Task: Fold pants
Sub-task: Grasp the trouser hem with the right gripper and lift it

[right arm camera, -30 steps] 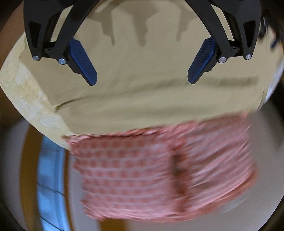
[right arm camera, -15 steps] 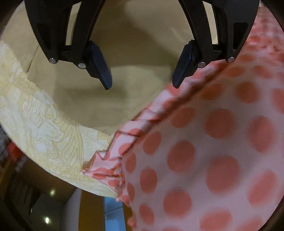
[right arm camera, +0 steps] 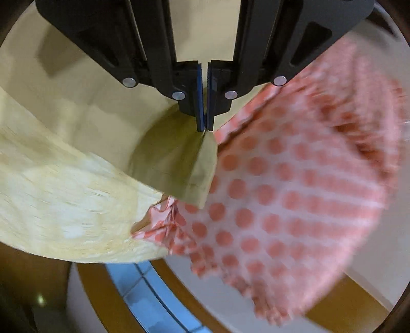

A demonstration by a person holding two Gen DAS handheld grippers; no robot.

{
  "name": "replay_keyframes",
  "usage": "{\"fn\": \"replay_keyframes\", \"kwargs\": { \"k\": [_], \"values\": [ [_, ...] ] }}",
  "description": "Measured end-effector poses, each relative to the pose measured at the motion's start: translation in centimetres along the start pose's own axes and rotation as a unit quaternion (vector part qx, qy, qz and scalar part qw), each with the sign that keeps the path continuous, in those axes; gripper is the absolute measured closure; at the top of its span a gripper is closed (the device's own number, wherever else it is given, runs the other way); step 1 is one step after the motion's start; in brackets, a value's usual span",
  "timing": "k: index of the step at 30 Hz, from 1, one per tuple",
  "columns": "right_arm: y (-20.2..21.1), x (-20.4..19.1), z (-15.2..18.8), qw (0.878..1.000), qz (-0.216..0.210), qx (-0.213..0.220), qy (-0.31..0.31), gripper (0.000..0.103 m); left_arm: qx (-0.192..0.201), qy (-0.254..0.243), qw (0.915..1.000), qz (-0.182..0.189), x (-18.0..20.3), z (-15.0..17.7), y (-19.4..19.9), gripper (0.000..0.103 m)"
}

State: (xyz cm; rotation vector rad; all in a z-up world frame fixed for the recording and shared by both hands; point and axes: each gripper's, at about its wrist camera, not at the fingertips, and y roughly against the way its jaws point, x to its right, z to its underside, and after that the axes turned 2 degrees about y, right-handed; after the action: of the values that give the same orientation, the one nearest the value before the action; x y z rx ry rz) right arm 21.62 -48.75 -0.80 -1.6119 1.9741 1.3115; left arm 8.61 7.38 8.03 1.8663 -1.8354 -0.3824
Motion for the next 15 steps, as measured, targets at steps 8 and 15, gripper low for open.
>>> {"fn": "replay_keyframes", "kwargs": {
  "k": [8, 15],
  "values": [
    [11.6, 6.7, 6.4, 0.997, -0.014, -0.016, -0.068, 0.100, 0.024, 0.006, 0.9996, -0.011, -1.3, -2.2, 1.0, 0.002],
    [8.4, 3.8, 6.8, 0.993, -0.054, -0.083, -0.070, 0.026, 0.021, 0.008, 0.9997, -0.004, -0.6, -2.4, 1.7, 0.002]
  ]
}}
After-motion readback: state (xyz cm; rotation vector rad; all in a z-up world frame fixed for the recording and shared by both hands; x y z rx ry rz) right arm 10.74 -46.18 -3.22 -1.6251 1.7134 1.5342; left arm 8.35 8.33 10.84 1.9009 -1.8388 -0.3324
